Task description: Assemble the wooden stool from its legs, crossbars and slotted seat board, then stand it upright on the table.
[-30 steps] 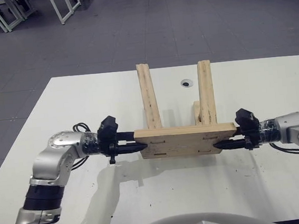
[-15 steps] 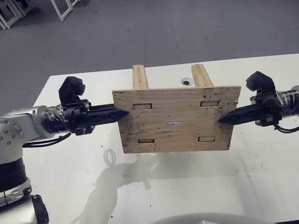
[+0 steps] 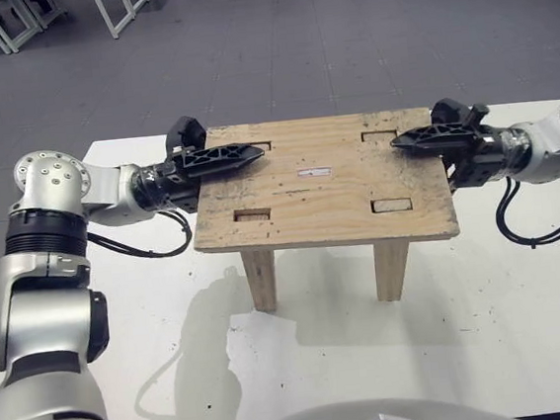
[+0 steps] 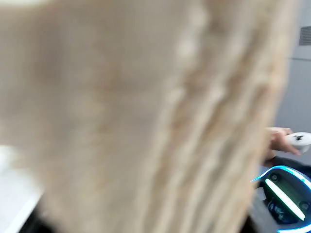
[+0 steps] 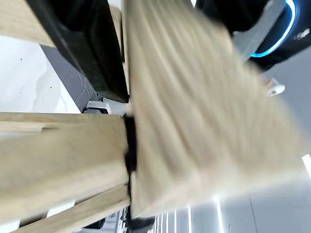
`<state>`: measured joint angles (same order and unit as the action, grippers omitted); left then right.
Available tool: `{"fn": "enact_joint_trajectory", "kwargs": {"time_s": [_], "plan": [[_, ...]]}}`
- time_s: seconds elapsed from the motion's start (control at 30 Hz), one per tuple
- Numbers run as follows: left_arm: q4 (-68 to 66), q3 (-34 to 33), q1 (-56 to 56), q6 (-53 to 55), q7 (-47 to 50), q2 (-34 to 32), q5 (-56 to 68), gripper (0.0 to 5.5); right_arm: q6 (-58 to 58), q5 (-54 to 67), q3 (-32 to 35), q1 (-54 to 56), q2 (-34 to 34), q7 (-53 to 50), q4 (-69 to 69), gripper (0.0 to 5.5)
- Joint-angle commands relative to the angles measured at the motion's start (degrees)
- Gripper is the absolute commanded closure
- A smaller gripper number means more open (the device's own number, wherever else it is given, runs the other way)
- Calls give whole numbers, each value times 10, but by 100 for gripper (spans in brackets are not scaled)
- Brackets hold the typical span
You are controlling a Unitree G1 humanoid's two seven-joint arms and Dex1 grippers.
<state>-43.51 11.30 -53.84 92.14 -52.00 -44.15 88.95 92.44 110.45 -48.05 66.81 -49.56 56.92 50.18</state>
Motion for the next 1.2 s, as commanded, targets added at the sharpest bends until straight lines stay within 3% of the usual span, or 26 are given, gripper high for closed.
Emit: {"fn": "enact_joint_trajectory", "kwargs": {"time_s": [0.03, 0.23, 0.5, 0.67, 0.83, 1.0, 1.07, 1.13, 1.2], "plan": [[-44, -21, -36, 3, 23, 13, -13, 280, 1, -28, 35, -3, 26, -31, 63, 266], [-89, -54, -30, 3, 25, 16, -72, 187, 1, -80, 98, -23, 35, -61, 91, 149], [-56, -54, 5, 3, -48, -21, -162, 187, 1, -127, 176, -57, 25, -81, 86, 1], [-34, -34, 8, 2, -118, -53, -236, 187, 1, -151, 230, -88, 16, -95, 82, 1], [-62, -57, -21, -17, -191, -78, -306, 187, 1, -182, 295, -127, 2, -107, 81, 1], [-42, -88, 34, -64, -242, -88, -350, 187, -18, -242, 430, -194, 9, -144, 14, 1], [-23, -128, 69, -123, -225, -77, -362, 187, -129, -245, 522, -229, 44, -194, -23, 1], [-8, -212, 100, -295, -68, -17, -397, 187, -383, -353, 602, -299, 105, -301, -167, 1], [62, -270, 144, -444, 117, 66, -441, 187, -553, -495, 600, -354, 150, -415, -298, 1]]}}
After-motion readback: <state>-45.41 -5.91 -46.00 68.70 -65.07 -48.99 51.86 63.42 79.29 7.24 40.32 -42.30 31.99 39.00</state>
